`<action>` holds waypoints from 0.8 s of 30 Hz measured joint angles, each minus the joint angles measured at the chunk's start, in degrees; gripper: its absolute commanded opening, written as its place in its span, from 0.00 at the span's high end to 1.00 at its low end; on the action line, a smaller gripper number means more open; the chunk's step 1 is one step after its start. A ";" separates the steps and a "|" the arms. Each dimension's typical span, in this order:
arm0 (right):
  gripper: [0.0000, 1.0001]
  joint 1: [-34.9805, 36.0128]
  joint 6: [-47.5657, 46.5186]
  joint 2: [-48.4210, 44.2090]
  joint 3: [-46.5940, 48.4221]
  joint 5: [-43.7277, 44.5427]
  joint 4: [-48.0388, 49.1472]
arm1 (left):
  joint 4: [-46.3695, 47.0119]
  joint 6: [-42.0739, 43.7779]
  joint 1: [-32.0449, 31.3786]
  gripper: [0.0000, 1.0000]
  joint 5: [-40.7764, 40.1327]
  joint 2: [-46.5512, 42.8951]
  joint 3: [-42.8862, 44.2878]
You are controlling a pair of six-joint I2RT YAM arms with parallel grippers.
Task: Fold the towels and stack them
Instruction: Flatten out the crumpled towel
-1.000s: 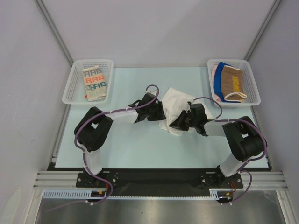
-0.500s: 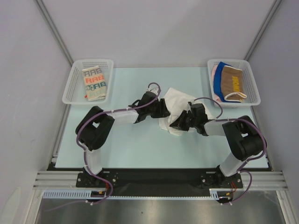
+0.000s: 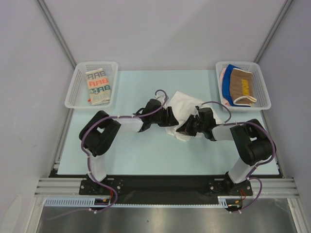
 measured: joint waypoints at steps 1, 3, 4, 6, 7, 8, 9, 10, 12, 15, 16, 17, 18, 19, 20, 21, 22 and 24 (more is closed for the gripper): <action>1.00 0.00 0.00 0.13 0.07 -0.02 0.04 | 0.44 -0.07 -0.11 0.48 0.24 0.00 -0.81; 1.00 0.00 0.00 0.35 0.13 -0.07 0.17 | 1.20 -0.44 -0.22 0.47 0.52 0.00 -2.40; 1.00 0.00 0.00 0.44 0.17 -0.07 0.24 | 1.79 -0.72 -0.26 0.47 0.63 0.00 -3.30; 1.00 0.00 0.00 0.52 0.24 -0.07 0.33 | 2.60 -1.14 -0.33 0.48 0.94 0.00 -4.83; 1.00 0.00 0.00 0.52 0.24 -0.07 0.33 | 2.91 -1.33 -0.37 0.48 1.14 -0.04 -5.55; 1.00 0.00 -0.02 0.52 0.24 -0.07 0.33 | 3.34 -1.49 -0.42 0.48 1.27 -0.17 -6.16; 1.00 0.00 -0.02 0.55 0.24 -0.07 0.35 | 3.63 -1.53 -0.44 0.48 1.33 -0.39 -6.51; 1.00 0.00 -0.02 0.57 0.24 -0.07 0.37 | 3.78 -1.57 -0.46 0.48 1.38 -0.74 -6.84; 1.00 0.00 -0.02 0.59 0.24 -0.07 0.39 | 3.80 -1.77 -0.52 0.48 1.51 -1.38 -7.41; 1.00 0.00 -0.02 0.61 0.26 -0.02 0.39 | 3.87 -1.88 -0.74 0.48 1.53 -2.14 -8.28; 1.00 0.00 -0.02 0.63 0.28 -0.02 0.39 | 3.87 -1.90 -0.79 0.48 1.53 -2.23 -8.48; 1.00 0.00 -0.02 0.63 0.31 -0.02 0.37 | 3.87 -1.90 -0.83 0.48 1.55 -2.23 -8.61; 1.00 0.00 -0.04 0.63 0.33 0.00 0.37 | 3.87 -1.92 -0.85 0.48 1.55 -2.25 -8.81; 1.00 0.00 -0.02 0.66 0.35 0.00 0.37 | 3.91 -1.92 -0.92 0.48 1.53 -2.27 -9.07; 1.00 0.00 -0.04 0.66 0.33 0.00 0.37 | 4.11 -1.95 -0.96 0.48 1.53 -2.34 -9.35; 1.00 0.00 -0.04 0.70 0.35 0.00 0.37 | 4.44 -1.97 -1.01 0.48 1.51 -2.45 -9.62; 1.00 0.00 -0.04 0.74 0.37 0.00 0.37 | 4.81 -1.97 -1.01 0.48 1.51 -2.60 -9.92; 1.00 0.00 -0.04 0.87 0.46 0.00 0.39 | 5.05 -2.01 -1.03 0.50 1.46 -2.75 -10.27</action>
